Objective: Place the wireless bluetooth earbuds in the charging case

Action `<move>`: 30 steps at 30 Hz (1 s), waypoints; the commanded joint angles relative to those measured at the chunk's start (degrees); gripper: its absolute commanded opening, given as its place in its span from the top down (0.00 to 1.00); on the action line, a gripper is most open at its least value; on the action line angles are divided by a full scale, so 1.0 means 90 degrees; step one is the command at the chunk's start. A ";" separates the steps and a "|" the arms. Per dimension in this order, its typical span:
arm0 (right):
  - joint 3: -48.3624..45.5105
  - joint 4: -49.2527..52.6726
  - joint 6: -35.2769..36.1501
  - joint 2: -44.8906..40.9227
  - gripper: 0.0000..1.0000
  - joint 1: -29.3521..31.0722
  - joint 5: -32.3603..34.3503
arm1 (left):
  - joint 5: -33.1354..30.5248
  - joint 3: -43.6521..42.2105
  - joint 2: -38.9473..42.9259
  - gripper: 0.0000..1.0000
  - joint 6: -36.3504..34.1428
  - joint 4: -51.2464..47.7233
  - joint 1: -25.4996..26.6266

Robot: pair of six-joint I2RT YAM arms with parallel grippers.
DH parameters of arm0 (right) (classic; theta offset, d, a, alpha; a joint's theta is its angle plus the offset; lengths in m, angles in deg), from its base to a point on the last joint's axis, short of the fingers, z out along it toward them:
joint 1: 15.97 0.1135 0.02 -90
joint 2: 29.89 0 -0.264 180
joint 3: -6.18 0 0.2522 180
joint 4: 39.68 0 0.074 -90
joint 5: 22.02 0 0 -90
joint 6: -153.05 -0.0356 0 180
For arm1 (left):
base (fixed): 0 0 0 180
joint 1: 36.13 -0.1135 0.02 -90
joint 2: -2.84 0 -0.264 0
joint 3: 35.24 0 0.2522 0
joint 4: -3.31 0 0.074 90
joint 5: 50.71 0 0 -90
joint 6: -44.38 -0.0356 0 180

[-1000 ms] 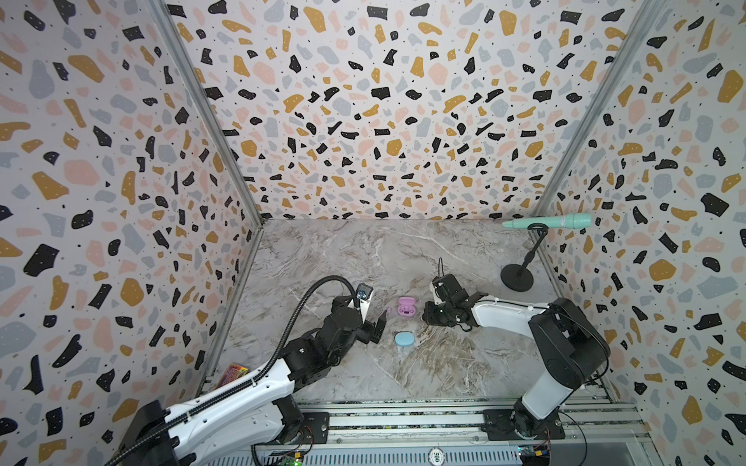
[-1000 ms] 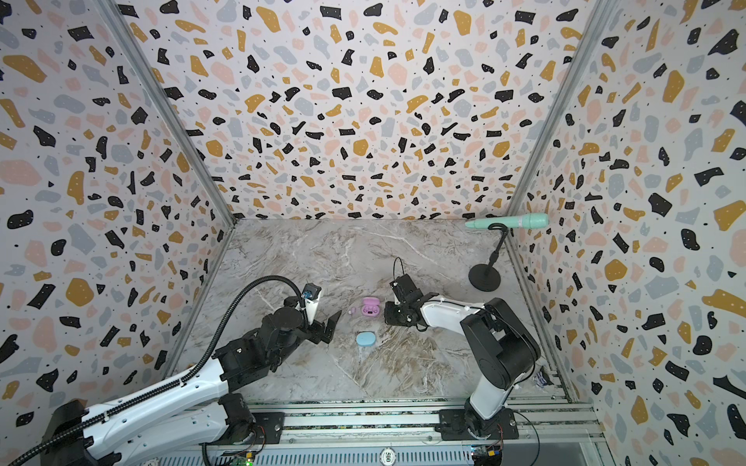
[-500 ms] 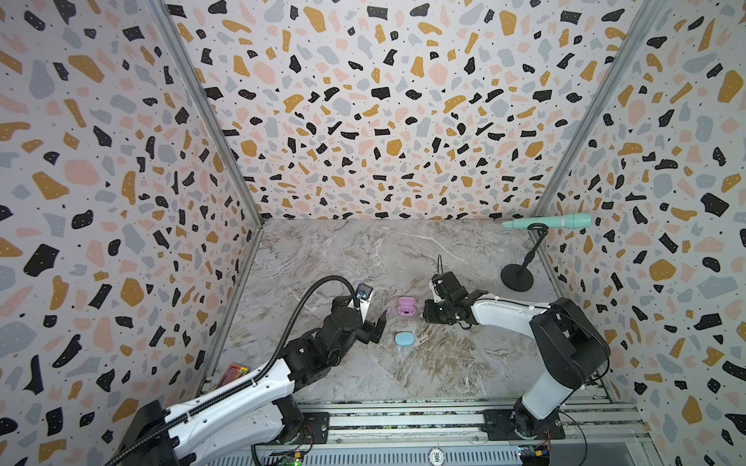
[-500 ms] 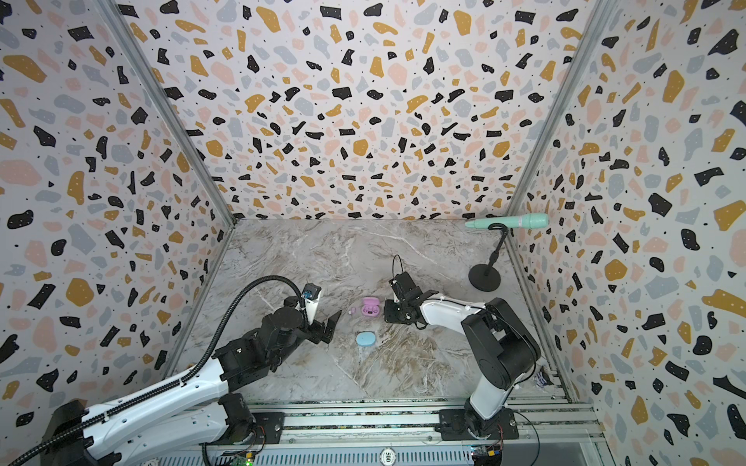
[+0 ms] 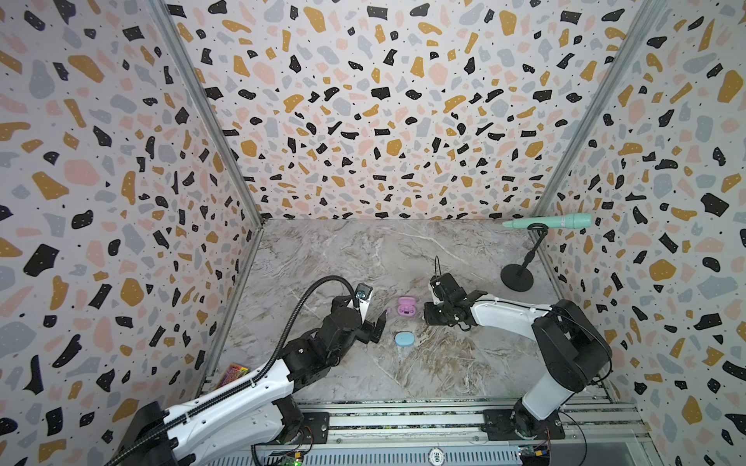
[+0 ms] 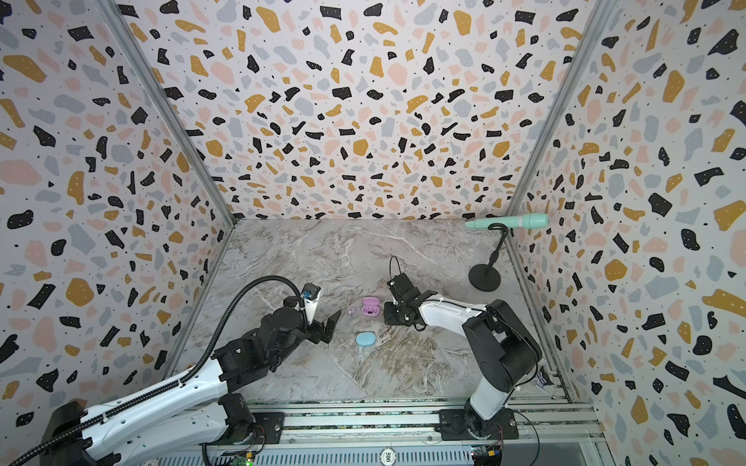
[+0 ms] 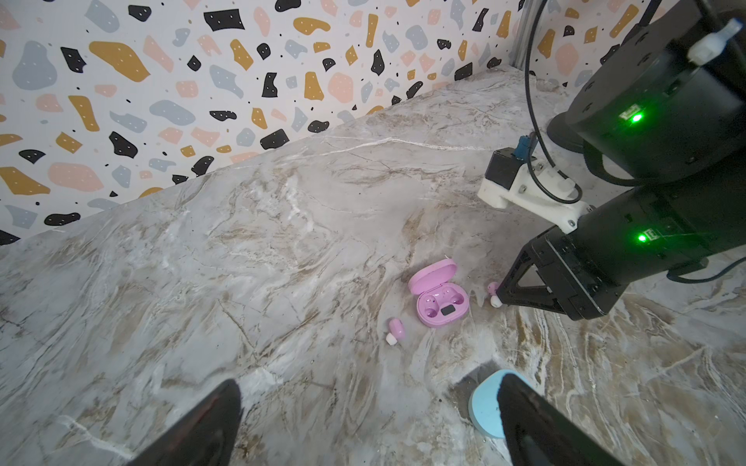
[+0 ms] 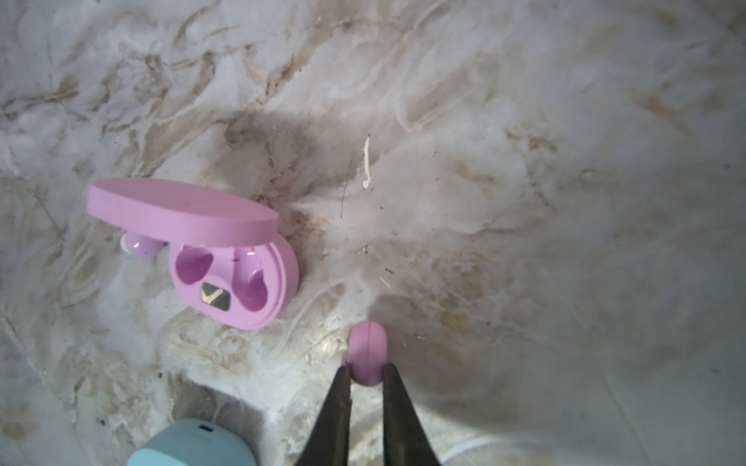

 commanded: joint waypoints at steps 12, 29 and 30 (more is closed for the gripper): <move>0.0150 0.0320 0.0185 -0.0393 0.76 0.0027 -0.0303 | 0.0041 0.0132 0.0043 0.00 -0.0059 0.0131 0.0017; 0.0325 0.0280 0.0801 0.0039 0.67 -0.0609 -0.1142 | 0.0022 0.0137 0.0003 0.00 -0.0060 0.0126 0.0023; 0.0321 0.0256 0.0812 0.0057 0.67 -0.0610 -0.1171 | 0.0027 0.0136 0.0006 0.00 -0.0057 0.0123 0.0022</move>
